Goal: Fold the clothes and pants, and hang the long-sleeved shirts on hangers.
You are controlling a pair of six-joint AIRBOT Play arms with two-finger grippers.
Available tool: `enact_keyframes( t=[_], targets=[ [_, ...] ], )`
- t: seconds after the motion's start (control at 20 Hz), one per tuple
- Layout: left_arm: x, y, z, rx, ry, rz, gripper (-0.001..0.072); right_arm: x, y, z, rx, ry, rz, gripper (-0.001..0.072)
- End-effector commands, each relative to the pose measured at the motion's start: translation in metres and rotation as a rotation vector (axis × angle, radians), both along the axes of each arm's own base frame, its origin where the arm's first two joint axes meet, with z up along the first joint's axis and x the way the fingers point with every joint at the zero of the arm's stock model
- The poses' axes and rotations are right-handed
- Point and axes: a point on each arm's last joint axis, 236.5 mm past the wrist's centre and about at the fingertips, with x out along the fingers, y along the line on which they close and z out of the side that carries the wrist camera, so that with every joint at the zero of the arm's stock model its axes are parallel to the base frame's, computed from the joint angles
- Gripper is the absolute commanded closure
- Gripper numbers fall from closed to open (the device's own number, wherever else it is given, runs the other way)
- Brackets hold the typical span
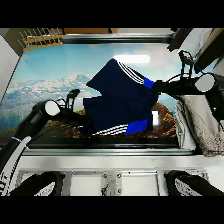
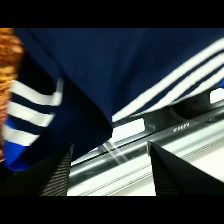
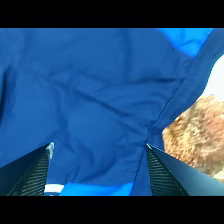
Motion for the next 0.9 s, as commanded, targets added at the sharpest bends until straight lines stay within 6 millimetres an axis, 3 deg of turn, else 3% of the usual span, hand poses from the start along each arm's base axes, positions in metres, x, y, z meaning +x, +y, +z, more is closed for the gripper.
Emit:
enact_keyframes(
  t=[0.0,0.2,0.4,0.5,0.55,0.65,0.85],
  targets=[
    [-0.013,-0.021,-0.028,0.04,-0.037,-0.027,0.0215,-0.007,0.006,-0.006,0.006,0.023,0.016,0.0075],
    [0.009,-0.016,-0.053,0.058,0.049,0.039,0.0215,-0.009,0.006,-0.007,0.005,0.032,0.018,0.0075],
    [0.027,-0.025,-0.066,0.04,0.095,0.068,0.0225,-0.009,0.005,-0.007,0.004,0.033,0.019,0.0075],
    [0.037,-0.018,-0.068,0.043,0.098,0.089,0.0638,-0.009,0.005,-0.007,0.004,0.033,0.019,0.0075],
    [0.045,-0.01,-0.065,0.039,0.093,0.111,0.0703,-0.009,0.005,-0.007,0.004,0.033,0.018,0.0075],
    [0.067,0.014,-0.047,0.023,0.05,0.164,0.0703,-0.009,0.005,-0.007,0.003,0.033,0.019,0.0075],
    [0.113,0.082,0.0,0.002,-0.106,0.316,0.0703,-0.009,0.005,-0.007,0.003,0.033,0.019,0.0075]
  ],
)
